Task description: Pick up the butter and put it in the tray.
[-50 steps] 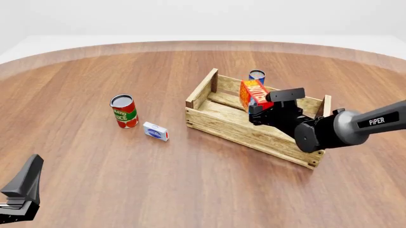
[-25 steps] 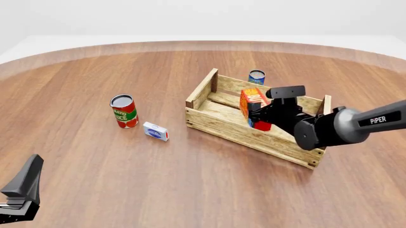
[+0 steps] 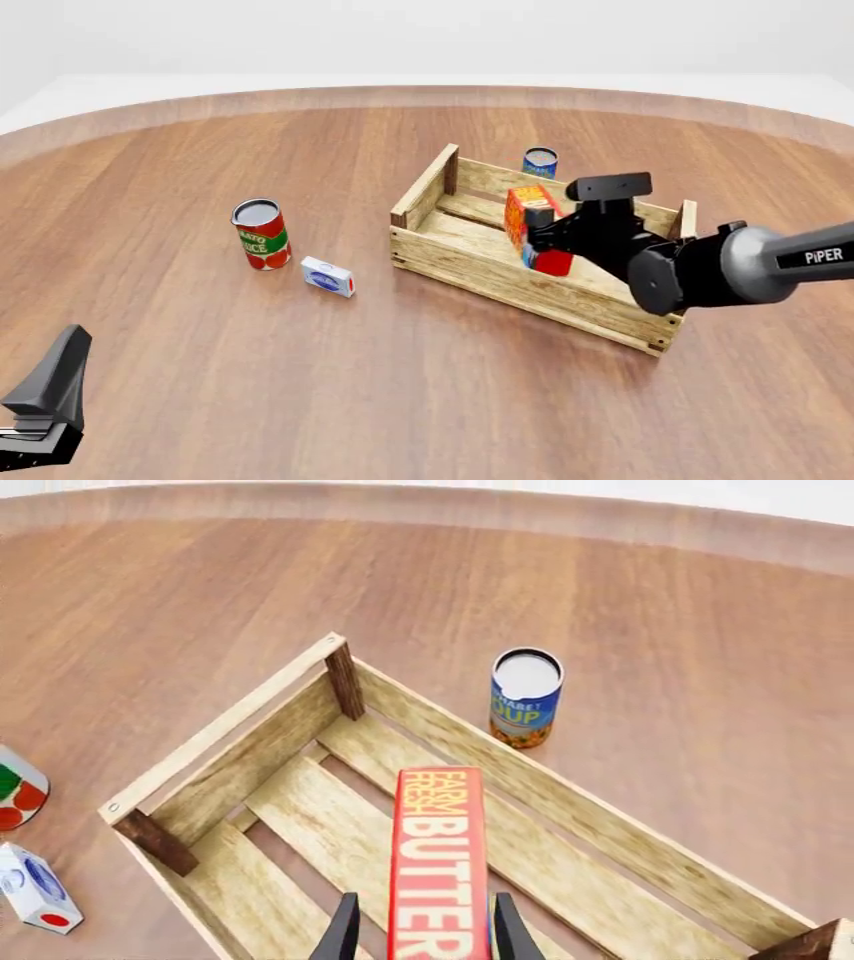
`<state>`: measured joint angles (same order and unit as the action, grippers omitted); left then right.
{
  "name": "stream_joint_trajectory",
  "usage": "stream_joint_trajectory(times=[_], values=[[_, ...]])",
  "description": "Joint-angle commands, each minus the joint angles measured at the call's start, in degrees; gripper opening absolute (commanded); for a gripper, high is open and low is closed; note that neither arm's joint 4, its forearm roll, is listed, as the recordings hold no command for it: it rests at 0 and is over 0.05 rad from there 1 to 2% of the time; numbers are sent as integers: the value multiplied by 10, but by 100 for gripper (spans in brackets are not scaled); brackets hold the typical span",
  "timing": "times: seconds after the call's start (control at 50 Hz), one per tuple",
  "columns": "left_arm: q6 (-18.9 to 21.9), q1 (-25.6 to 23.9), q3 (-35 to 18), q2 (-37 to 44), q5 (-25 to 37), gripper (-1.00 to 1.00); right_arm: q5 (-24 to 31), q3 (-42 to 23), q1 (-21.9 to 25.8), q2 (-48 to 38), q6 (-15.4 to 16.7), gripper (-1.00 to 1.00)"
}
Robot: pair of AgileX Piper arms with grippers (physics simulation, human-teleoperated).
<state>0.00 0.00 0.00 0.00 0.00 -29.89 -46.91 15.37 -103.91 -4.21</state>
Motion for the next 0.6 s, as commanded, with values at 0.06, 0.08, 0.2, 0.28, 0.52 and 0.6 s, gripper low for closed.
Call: stream_joint_trajectory(times=[0.06,0.08,0.2,0.28,0.52,0.6], values=[[0,0,0,0,0,100,7,14,-3,27,5,100],[0,0,0,0,0,100,7,16,-4,29,6,100],[0,0,0,0,0,100,5,27,-5,43,7,100],[0,0,0,0,0,100,5,37,-3,56,8,100],[0,0,0,0,0,100,1,69,-3,93,8,100],[0,0,0,0,0,100,7,78,-6,111,12,100]])
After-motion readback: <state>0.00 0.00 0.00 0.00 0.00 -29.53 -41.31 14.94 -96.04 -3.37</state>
